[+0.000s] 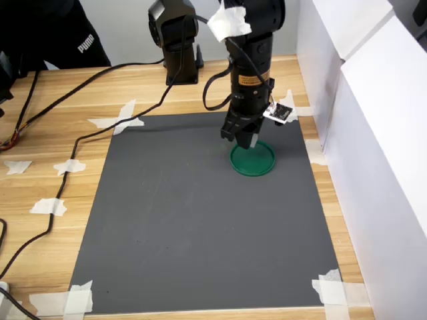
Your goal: Grasp a white terminal and put it on the green lid.
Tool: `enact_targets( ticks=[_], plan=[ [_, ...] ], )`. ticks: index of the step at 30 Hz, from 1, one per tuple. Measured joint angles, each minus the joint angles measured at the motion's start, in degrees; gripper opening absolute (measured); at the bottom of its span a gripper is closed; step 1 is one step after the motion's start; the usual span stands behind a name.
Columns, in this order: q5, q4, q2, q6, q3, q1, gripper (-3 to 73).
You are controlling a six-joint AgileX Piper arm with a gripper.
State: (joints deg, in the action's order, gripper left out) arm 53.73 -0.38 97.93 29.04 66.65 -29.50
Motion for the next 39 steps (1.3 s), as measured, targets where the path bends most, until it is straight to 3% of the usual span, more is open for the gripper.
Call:
enact_targets(
  ticks=[6,15,21,30,39],
  plan=[
    [-0.2,0.0,0.0,0.0,0.0,0.0,53.5],
    [1.3,0.4,-5.4,-0.2,-0.1,0.4,54.3],
    [0.9,0.4,-16.7,-0.2,-0.2,5.7,41.7],
    [1.5,0.9,-33.7,-0.2,-3.0,19.8,2.9],
    [-4.9,4.7,-52.0,-0.7,-20.1,33.5,-1.5]
  ],
)
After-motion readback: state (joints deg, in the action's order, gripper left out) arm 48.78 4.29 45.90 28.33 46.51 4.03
